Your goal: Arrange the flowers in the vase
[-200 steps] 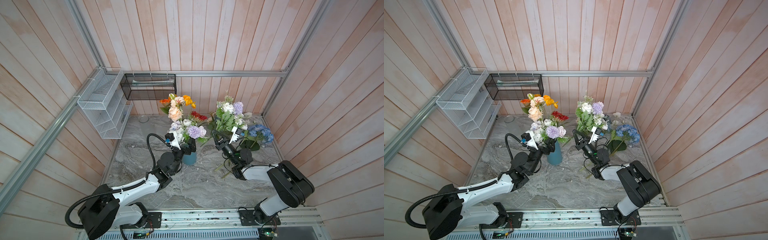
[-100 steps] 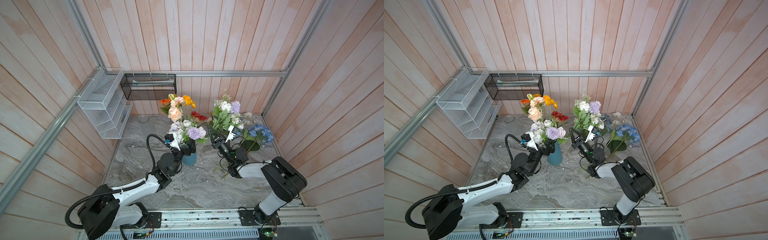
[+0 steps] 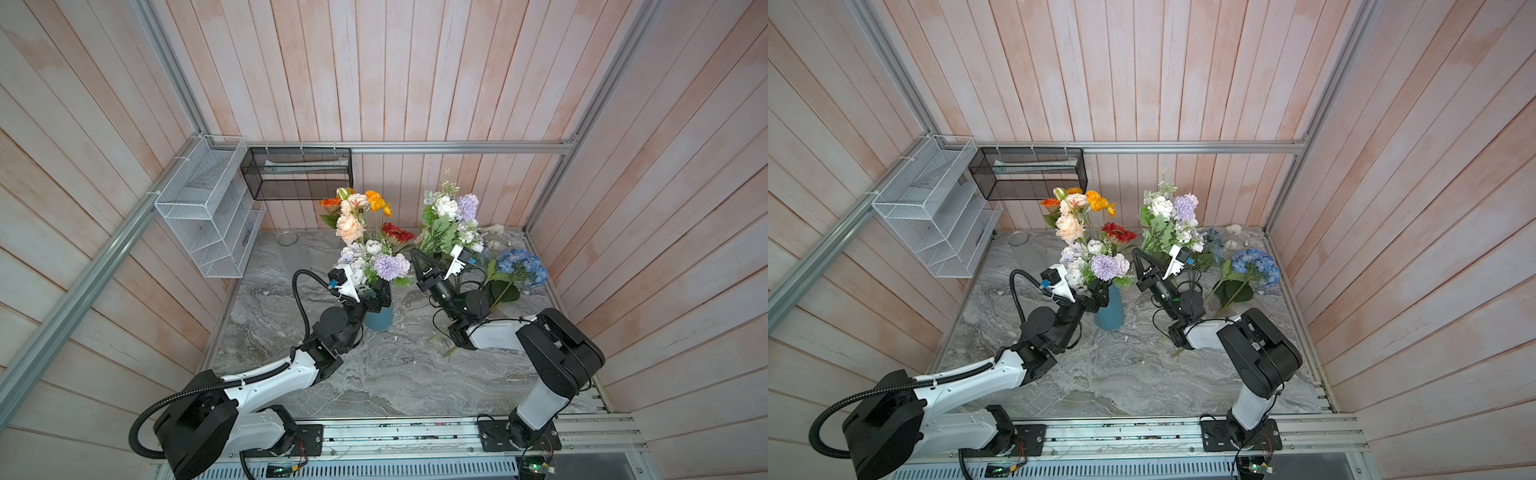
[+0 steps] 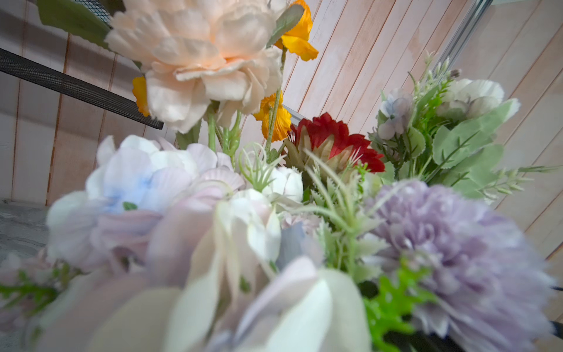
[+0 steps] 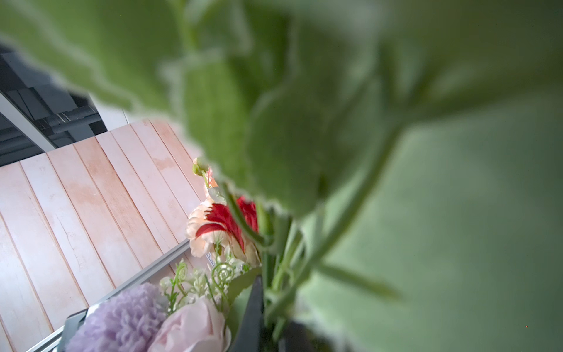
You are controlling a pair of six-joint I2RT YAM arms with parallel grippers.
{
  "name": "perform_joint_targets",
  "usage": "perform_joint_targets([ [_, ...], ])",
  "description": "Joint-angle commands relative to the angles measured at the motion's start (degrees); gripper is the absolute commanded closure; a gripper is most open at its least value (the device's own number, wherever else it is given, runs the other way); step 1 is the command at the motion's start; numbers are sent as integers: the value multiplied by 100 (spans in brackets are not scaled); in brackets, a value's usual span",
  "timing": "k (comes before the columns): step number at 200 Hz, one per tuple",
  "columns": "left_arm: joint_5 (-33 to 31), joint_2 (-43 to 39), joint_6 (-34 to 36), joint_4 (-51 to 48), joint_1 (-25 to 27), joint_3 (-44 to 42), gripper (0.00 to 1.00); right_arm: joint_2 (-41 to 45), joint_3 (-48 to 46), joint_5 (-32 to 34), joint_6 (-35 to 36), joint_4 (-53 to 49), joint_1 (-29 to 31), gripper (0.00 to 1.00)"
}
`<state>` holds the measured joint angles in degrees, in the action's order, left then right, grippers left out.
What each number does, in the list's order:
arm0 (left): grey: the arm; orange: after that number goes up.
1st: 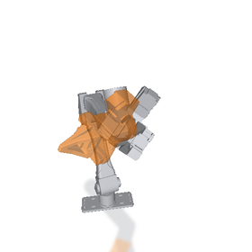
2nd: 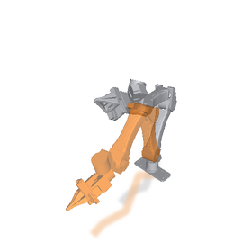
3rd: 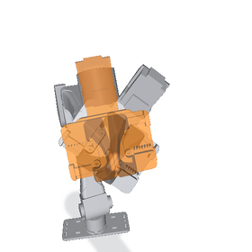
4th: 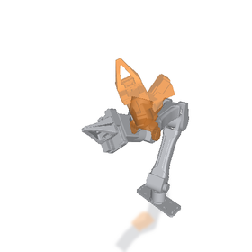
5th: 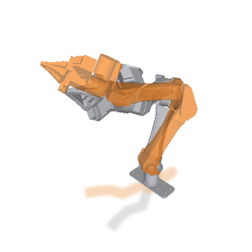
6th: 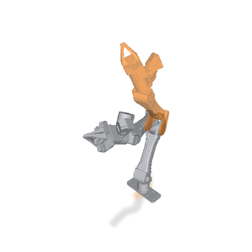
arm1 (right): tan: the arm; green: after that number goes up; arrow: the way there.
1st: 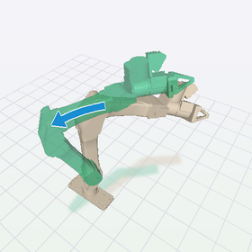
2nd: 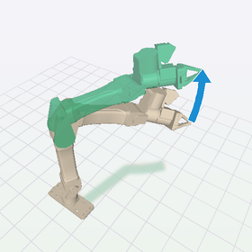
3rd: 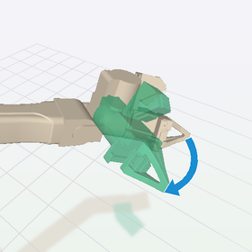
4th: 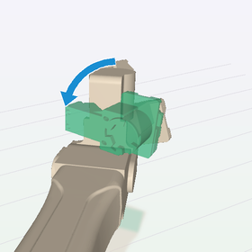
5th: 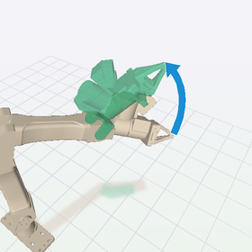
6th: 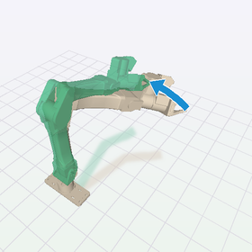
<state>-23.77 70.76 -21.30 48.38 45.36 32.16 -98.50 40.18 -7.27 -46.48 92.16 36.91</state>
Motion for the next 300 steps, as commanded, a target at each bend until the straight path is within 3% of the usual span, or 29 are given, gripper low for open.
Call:
perform_joint_targets([
  [1,57,-117,-87,96,-28,-73,0,-159,161,50,363,1129,105,100],
  [203,-57,-299,-251,-63,-29,-243,0,-761,-180,-413,2220,1070,589,100],
  [264,265,-1184,-291,-1081,-29,-785,0,-568,-87,-669,2620,208,607,100],
  [300,459,-1863,316,-1542,-28,-1465,0,-496,139,-817,2705,-320,607,100],
])
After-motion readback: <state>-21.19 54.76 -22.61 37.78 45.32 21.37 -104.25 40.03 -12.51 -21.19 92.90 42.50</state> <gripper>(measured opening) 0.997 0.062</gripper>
